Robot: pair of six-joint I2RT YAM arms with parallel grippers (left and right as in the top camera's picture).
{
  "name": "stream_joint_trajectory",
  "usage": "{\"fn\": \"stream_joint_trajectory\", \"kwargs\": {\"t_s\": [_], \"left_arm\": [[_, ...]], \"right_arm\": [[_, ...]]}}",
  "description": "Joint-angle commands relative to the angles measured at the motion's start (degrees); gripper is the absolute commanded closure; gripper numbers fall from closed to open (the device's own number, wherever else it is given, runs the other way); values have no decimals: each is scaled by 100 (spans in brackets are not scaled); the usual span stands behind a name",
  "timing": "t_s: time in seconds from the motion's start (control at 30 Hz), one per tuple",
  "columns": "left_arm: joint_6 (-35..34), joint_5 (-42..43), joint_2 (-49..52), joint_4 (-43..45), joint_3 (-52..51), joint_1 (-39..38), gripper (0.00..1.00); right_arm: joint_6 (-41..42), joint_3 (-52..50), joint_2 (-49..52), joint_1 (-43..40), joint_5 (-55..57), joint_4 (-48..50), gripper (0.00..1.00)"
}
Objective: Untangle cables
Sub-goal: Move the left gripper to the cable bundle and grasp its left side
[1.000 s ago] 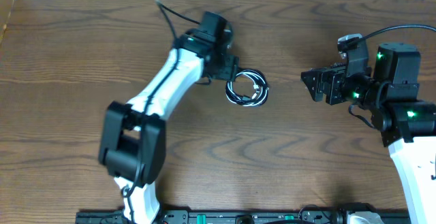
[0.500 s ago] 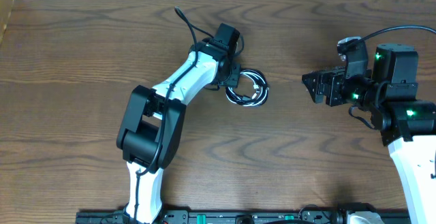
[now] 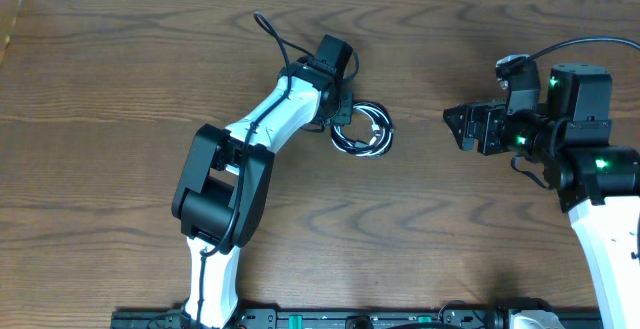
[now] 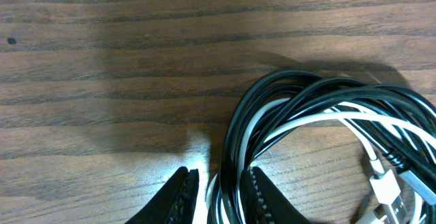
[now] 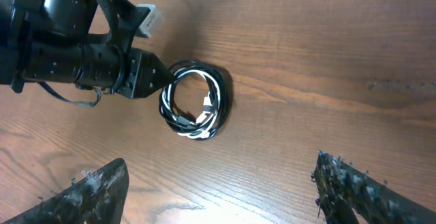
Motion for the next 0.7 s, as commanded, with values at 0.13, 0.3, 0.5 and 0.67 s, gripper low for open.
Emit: {"fn": "stream_joint_trajectory", "kwargs": {"t_s": [0.13,0.3,0.5,0.67], "left_arm": [[-57,-79,94,31,-210,7,74],[-57,-76,94,33,-212,2,87],[-55,-79,94,55,-289,-94,91],[-52,-79,98,52,-393,-210,93]], "right_arm": [[92,59,136,7,22,-26,16],[92,59,249,7,20,-26,16],[98,59,343,7,20,-28,16],[162,59,398,7,22,-24,16]]}}
